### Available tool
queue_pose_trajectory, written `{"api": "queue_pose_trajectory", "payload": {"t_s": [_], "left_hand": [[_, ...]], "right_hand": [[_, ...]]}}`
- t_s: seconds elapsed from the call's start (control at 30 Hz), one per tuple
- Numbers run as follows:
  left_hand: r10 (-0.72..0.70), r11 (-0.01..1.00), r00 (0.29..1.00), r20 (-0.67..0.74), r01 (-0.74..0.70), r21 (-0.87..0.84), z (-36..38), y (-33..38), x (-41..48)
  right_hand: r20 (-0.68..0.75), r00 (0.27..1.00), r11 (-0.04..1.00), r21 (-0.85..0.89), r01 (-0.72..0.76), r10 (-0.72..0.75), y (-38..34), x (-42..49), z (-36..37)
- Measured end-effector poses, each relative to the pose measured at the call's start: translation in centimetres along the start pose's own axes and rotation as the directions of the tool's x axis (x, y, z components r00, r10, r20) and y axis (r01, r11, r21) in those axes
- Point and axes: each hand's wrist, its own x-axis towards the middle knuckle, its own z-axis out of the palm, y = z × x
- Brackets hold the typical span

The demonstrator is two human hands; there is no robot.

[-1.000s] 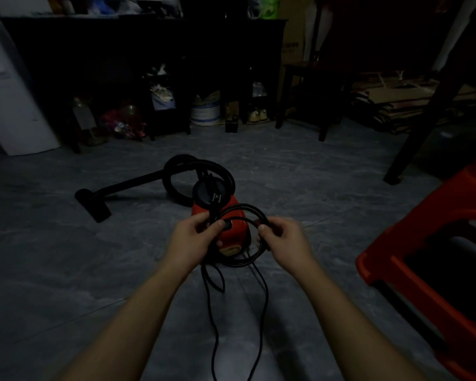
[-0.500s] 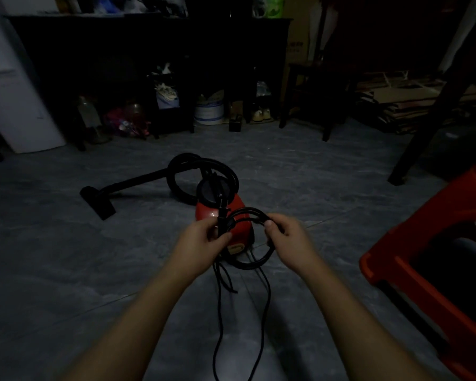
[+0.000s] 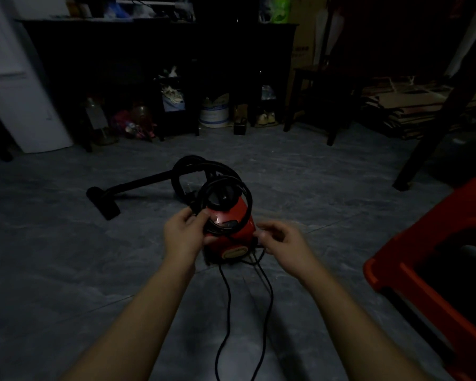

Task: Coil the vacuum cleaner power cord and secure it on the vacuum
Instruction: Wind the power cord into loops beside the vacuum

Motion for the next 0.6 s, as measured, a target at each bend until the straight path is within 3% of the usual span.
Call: {"api": "queue_pose_trajectory", "payload": {"t_s": [0.23,0.3,0.43,0.53,0.6], "left_hand": [[0.005,1.000,1.000,-0.009,-0.006,-0.023,0.0,0.0,-0.1],[-0.014,0.999,1.000,0.000,0.014,-0.033,-0.1,-0.1,-0.1],[-0.083,0.996,0.996,0.034,0.084,-0.030,-0.3,-0.3,0.0],[-0.123,0.992,0.989,0.077,0.123,0.012,-0.4,-0.4,0.1],[-0.142,0.988,0.985,0.102,0.134,0.074,-0.5,-0.4,0.0]], "right_hand": [[-0.185,0.965,0.964,-0.153,-0.216,0.186,1.8,0.6,0.2],[-0.154,0.938,0.933,-0.139,-0.331,0.310,2.0,0.4,0.4],[-0.016,0.882,0.877,0.109,-0.467,0.471,1.0,-0.2,0.8],[-0.017,0.888,0.839,0.335,-0.429,0.460,0.4,-0.2,0.8],[-0.060,0.907,0.855,0.364,-0.369,0.417,0.1,-0.1,0.6]]}}
